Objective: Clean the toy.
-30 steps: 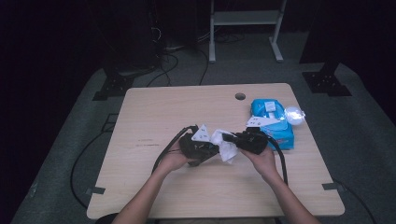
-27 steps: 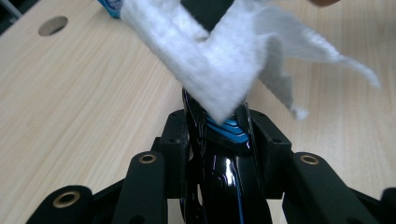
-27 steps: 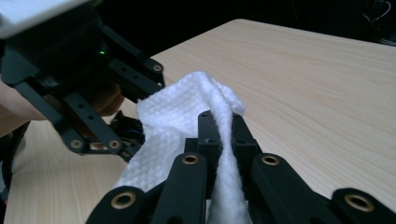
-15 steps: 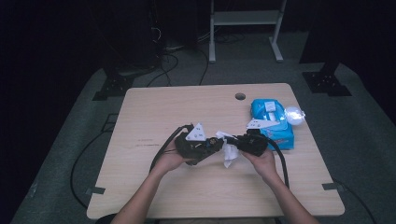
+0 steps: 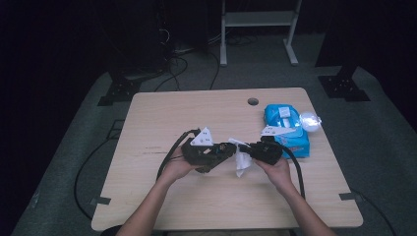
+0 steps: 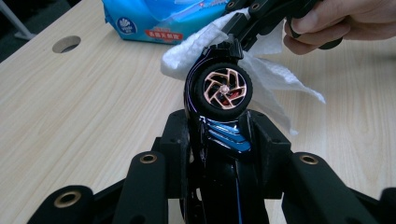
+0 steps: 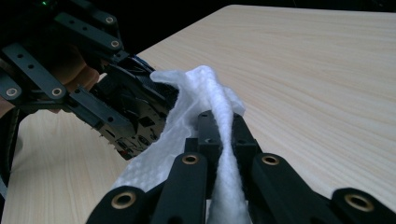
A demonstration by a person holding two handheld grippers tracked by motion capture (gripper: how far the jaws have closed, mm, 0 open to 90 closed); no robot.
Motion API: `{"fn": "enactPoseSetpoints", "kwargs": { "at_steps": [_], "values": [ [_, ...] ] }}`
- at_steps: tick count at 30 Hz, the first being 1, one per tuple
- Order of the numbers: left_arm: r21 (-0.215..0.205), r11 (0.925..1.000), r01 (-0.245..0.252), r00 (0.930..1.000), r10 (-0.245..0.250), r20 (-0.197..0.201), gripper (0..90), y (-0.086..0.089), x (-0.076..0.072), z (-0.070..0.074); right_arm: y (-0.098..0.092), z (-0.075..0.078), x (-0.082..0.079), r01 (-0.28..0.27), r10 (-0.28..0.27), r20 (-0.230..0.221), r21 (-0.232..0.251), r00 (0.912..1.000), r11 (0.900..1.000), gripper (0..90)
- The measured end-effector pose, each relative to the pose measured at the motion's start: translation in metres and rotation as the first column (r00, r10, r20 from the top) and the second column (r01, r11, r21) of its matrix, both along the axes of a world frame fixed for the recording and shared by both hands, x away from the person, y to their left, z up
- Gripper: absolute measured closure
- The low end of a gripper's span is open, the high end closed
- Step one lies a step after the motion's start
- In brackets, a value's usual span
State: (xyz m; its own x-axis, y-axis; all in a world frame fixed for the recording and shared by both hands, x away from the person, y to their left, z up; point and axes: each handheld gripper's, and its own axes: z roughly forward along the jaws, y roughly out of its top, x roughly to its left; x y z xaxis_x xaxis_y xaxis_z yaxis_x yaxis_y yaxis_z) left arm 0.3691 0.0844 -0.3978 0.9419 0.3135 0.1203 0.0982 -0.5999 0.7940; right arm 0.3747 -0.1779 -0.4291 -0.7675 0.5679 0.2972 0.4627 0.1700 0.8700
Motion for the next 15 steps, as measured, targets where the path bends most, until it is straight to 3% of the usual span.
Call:
{"fn": "enactPoseSetpoints", "kwargs": {
  "at_steps": [5,7,13,15],
  "values": [
    [0.011,0.9999,0.001,1.0000,-0.001,-0.007,62.6,-0.002,0.000,-0.003,0.000,0.014,-0.004,-0.003,0.001,0.041,0.031,0.9991,1.000,86.0],
    [0.035,0.9993,0.014,0.9999,-0.014,0.004,62.6,-0.004,0.000,-0.003,0.001,0.022,-0.007,-0.019,0.015,0.050,0.076,0.9986,0.997,85.9],
    [0.026,0.9994,0.021,0.9998,-0.021,0.005,62.7,-0.006,-0.002,-0.002,0.010,0.032,-0.013,-0.049,0.044,0.100,0.054,0.9940,0.997,85.9],
    [0.032,0.9993,0.020,0.9997,-0.020,0.012,62.7,-0.004,-0.002,0.000,0.007,0.030,-0.012,-0.041,0.036,0.089,0.056,0.9954,0.998,86.0]
  ]
}}
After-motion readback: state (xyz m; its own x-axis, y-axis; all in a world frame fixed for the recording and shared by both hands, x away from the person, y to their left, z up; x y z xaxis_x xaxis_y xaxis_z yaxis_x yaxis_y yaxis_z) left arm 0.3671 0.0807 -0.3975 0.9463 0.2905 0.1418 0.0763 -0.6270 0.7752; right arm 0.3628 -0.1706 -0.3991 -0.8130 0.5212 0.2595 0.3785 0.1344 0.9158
